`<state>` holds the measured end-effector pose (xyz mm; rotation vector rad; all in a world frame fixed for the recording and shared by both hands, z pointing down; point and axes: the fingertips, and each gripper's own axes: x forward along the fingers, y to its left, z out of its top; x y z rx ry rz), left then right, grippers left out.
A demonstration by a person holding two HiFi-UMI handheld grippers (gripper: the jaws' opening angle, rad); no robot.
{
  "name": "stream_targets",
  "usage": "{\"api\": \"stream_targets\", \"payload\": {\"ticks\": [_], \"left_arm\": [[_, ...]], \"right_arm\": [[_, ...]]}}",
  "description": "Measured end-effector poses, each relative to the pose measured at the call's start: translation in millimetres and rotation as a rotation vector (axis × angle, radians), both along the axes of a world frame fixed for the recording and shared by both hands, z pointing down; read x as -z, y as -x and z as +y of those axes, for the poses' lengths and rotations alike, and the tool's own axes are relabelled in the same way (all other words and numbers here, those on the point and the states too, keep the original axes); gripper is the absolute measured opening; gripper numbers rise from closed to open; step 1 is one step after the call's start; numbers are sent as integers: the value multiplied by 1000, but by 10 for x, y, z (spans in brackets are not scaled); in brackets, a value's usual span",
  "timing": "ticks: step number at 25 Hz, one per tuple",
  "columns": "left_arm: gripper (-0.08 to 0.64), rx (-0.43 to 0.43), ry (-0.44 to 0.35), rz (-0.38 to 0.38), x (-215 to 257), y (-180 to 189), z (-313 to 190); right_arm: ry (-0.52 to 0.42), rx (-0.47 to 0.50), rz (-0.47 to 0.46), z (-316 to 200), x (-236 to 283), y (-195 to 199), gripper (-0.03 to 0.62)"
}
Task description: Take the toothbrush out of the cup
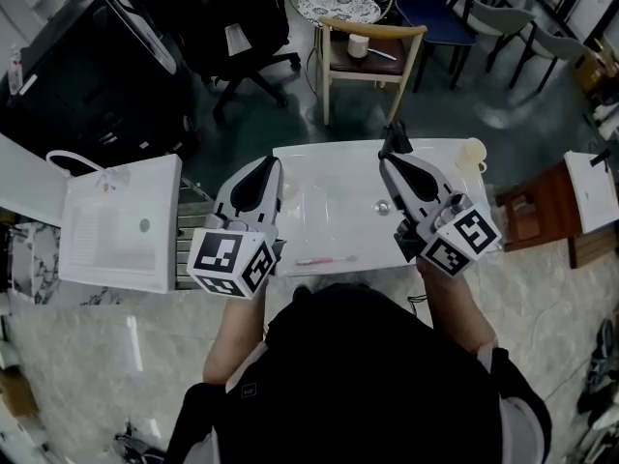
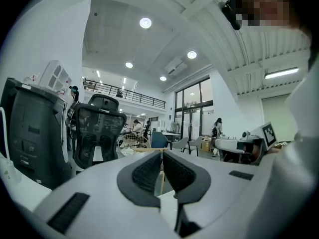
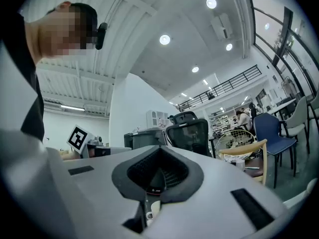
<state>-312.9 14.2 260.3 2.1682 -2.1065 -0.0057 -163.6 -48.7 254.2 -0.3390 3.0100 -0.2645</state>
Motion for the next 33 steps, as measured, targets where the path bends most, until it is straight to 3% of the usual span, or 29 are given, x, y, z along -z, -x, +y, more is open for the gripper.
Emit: {"api": "stream_targets", "payload": {"ticks": [9, 33], "left_arm": [[28, -22, 9, -35, -31, -108, -23], [28, -33, 54, -24, -157, -113, -48]], "right_arm": [[-44, -12, 56, 58, -61, 20, 28], [5, -23, 85, 23, -228, -16, 28]]}}
